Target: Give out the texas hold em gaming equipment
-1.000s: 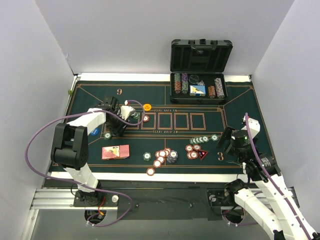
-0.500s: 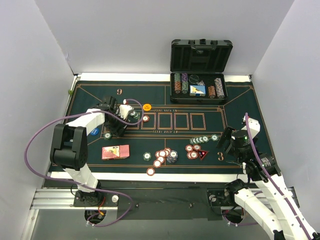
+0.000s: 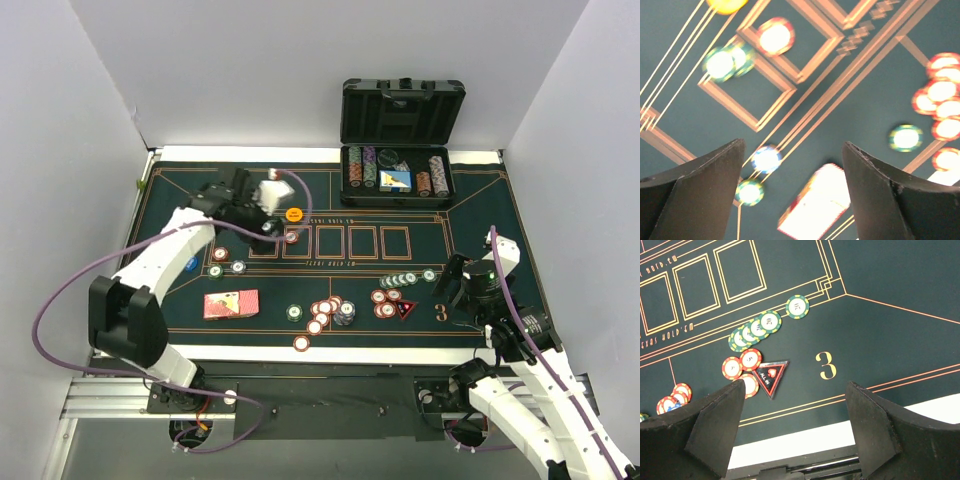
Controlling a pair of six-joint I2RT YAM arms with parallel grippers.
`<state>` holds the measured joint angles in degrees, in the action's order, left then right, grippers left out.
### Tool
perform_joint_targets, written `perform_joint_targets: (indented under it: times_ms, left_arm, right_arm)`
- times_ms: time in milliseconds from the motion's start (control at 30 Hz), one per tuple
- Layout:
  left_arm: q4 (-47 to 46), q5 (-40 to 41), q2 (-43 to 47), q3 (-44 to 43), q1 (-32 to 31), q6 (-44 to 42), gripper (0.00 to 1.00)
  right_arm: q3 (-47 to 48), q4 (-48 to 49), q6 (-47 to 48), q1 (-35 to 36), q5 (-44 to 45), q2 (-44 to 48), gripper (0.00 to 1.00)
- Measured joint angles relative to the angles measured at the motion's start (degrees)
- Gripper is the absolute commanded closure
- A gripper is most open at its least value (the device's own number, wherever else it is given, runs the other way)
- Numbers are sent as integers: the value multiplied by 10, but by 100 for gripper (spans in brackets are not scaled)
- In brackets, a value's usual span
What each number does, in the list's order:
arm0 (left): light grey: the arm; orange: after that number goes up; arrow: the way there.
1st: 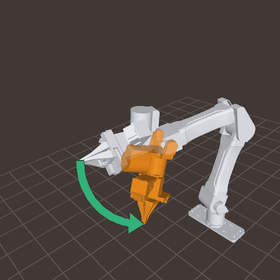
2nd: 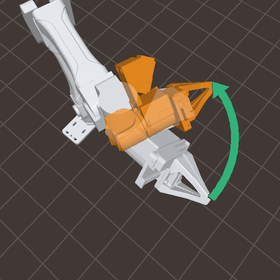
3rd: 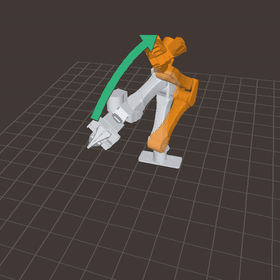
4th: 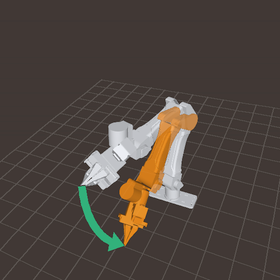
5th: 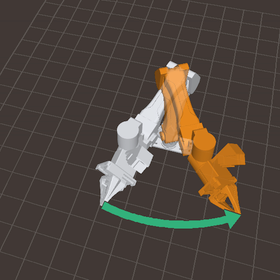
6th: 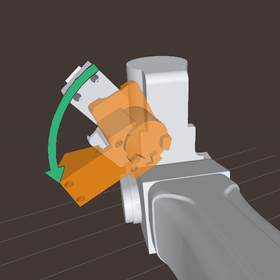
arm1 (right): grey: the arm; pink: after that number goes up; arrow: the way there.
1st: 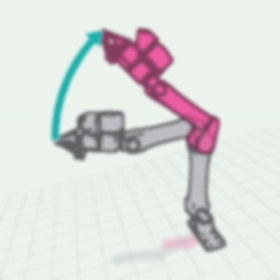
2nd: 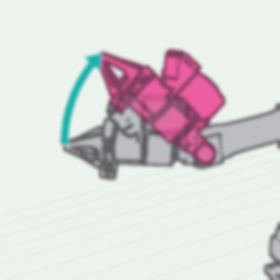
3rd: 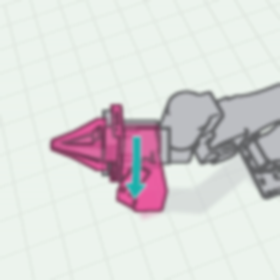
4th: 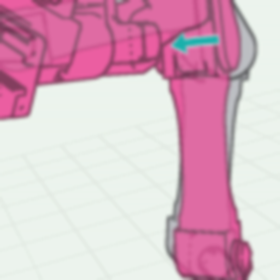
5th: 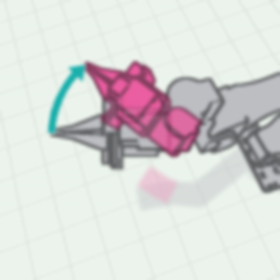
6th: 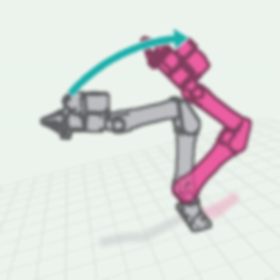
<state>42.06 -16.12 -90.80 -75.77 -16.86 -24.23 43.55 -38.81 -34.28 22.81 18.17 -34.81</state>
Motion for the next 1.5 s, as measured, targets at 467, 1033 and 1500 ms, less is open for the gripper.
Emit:
perform_joint_targets:
  times_ms: [467,1033,1500]
  left_arm:
    - [10,4,-57,4,-342,51,6]
    - [-18,10,-159,-41,-405,67,4]
    - [-29,11,-183,-41,-408,67,10]
  right_arm:
    - [2,-9,0,0,11,12,23]
    - [16,-29,9,-4,19,22,23]
    - [17,-31,9,-7,21,38,23]
